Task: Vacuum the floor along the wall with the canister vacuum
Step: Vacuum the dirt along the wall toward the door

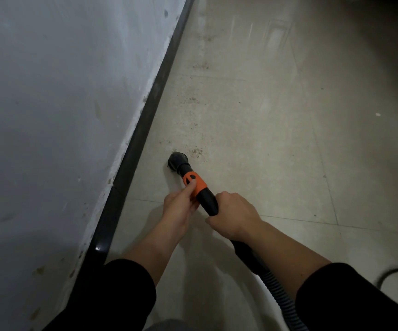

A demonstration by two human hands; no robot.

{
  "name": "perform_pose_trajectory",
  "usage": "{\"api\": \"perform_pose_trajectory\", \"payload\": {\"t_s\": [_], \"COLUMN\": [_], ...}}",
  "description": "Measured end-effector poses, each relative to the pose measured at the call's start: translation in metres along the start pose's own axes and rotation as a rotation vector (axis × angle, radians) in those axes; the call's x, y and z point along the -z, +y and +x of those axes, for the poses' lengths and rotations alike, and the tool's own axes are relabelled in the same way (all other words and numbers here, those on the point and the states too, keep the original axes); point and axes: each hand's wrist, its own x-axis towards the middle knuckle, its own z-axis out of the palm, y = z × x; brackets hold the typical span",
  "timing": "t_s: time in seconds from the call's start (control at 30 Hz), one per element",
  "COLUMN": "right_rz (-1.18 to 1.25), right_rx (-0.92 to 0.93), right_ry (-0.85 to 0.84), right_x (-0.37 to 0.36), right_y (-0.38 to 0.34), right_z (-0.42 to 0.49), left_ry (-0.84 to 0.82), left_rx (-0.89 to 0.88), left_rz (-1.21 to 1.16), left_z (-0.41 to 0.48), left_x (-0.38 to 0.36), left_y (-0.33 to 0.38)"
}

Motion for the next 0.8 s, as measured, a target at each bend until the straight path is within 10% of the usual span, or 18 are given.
{"api": "perform_pose_trajectory", "payload": {"t_s": [0.8], "right_rz": [0.137], "right_rx": [-0.197], "right_ry": [0.037], "right_x": [0.021], "right_y": [0.061], "right_z": [-0.012], "left_ry": [0.062], "left_rx": [0.139], "left_rz": [0.329], "left_z": [-0.014], "left_x": [-0.096], "left_y": [-0.005]}}
